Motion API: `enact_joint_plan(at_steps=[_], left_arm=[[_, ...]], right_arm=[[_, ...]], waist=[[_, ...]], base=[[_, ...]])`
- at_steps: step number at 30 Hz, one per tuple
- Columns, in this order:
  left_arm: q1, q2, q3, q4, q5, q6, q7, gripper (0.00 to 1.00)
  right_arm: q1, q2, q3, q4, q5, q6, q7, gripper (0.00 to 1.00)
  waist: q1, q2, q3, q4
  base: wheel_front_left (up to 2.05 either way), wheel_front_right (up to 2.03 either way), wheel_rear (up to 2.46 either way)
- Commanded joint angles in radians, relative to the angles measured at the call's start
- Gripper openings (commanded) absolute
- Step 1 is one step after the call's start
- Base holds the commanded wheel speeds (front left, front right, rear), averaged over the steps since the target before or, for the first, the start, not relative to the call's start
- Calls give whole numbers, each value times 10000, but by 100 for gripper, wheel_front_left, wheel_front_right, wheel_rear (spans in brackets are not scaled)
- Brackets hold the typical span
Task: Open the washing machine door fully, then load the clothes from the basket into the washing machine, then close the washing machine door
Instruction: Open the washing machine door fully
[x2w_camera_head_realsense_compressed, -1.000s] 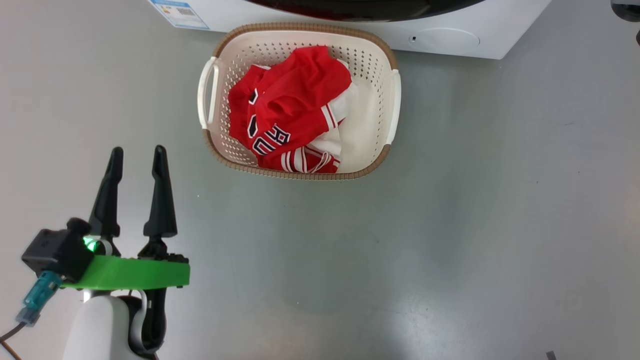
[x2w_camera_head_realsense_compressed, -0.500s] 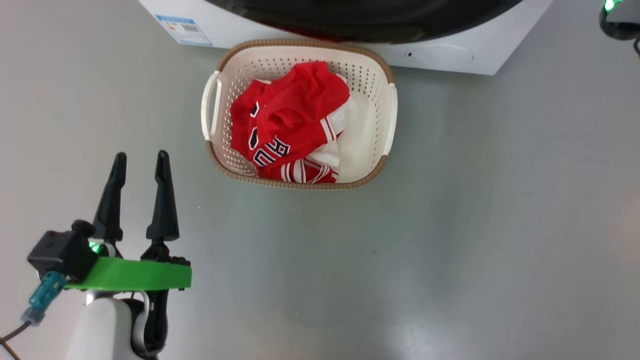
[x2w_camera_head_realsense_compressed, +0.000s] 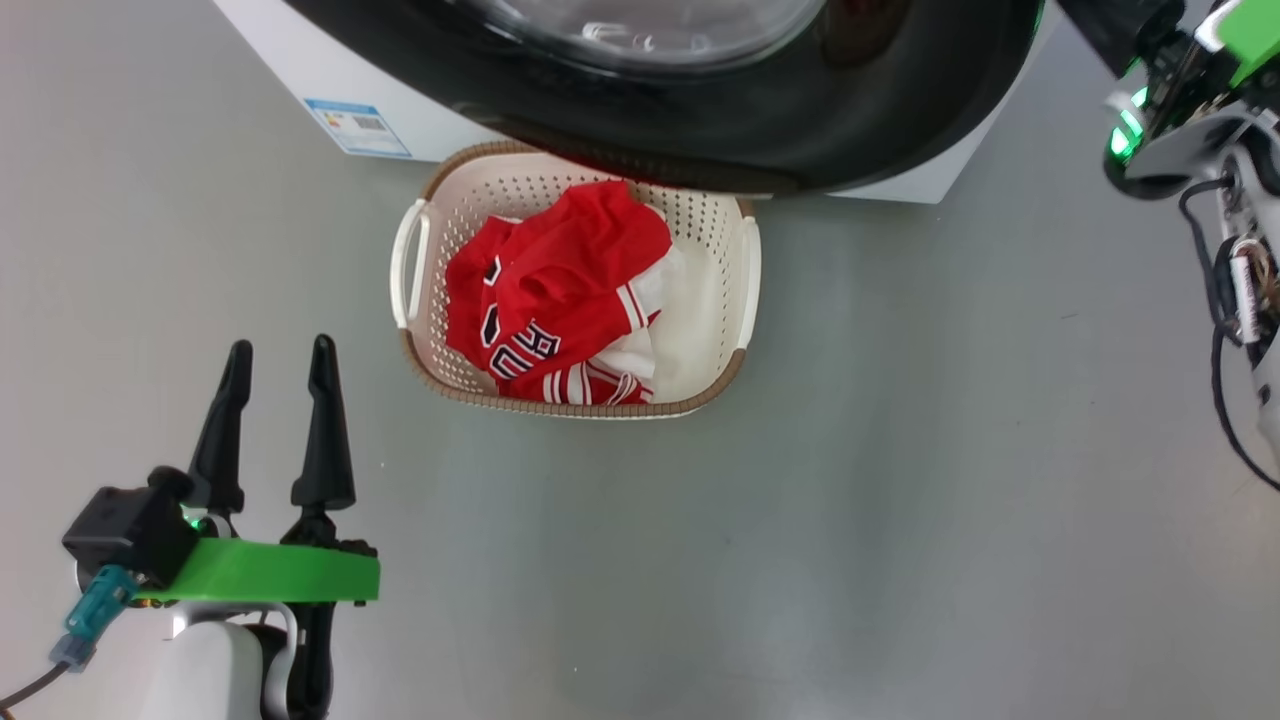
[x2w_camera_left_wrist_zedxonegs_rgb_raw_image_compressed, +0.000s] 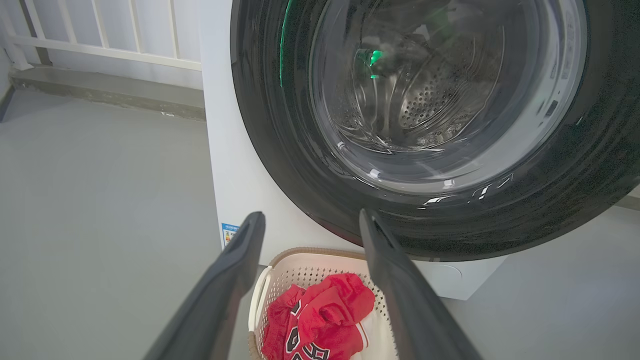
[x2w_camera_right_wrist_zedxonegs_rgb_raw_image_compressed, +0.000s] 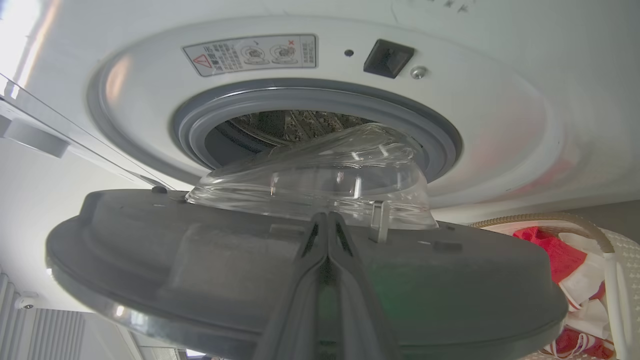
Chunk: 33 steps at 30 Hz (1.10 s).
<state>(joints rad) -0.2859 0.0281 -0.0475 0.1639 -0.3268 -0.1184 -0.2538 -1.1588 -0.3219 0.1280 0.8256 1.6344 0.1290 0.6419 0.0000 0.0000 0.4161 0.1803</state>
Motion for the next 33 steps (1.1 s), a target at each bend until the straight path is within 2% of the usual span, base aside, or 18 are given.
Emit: enact_joint_plan(at_steps=[1,9,16,17,18,20,21,22,23,33], left_arm=[[128,221,358,-187,152,29,-80,100],[244,221,481,-157,176,16,-80,100],[440,221,572,-103,237,20,-80,100],[476,221,592,-98,248,21,-80,100],[511,221,614,-97,258,23,-80,100],[579,221,666,-102,276,26,-80,100],[604,221,689,-108,283,25,-80,100],[630,221,718,-113,295,25,-80,100],[650,221,736,-121,307,24,-80,100],[778,221,764,-134,337,26,-80,100]], right_arm=[[219,308,198,-336,90,17,168,0],[717,396,182,-587,217,17,430,0],[1087,427,56,-811,149,17,120,0],[1146,415,39,-864,125,17,69,7],[1203,409,0,-927,125,17,13,26],[1327,385,-85,-1088,122,17,-98,44],[1387,369,-144,-1172,129,17,-167,58],[1451,358,-190,-1250,128,17,-225,86],[1512,329,-224,-1332,113,17,-271,100],[2586,101,-300,-2780,-236,17,-564,100]], waist=[[0,0,-85,-53],[0,0,-345,-95],[0,0,-708,-186],[0,0,-757,-209],[0,0,-794,-233],[0,0,-868,-287],[0,0,-893,-312],[0,0,-931,-348],[0,0,-951,-376],[0,0,-1195,-645]], base=[[0,0,0],[0,0,0],[0,0,0],[0,0,0],[0,0,0],[0,0,0],[0,0,0],[0,0,0],[0,0,0],[0,0,0]])
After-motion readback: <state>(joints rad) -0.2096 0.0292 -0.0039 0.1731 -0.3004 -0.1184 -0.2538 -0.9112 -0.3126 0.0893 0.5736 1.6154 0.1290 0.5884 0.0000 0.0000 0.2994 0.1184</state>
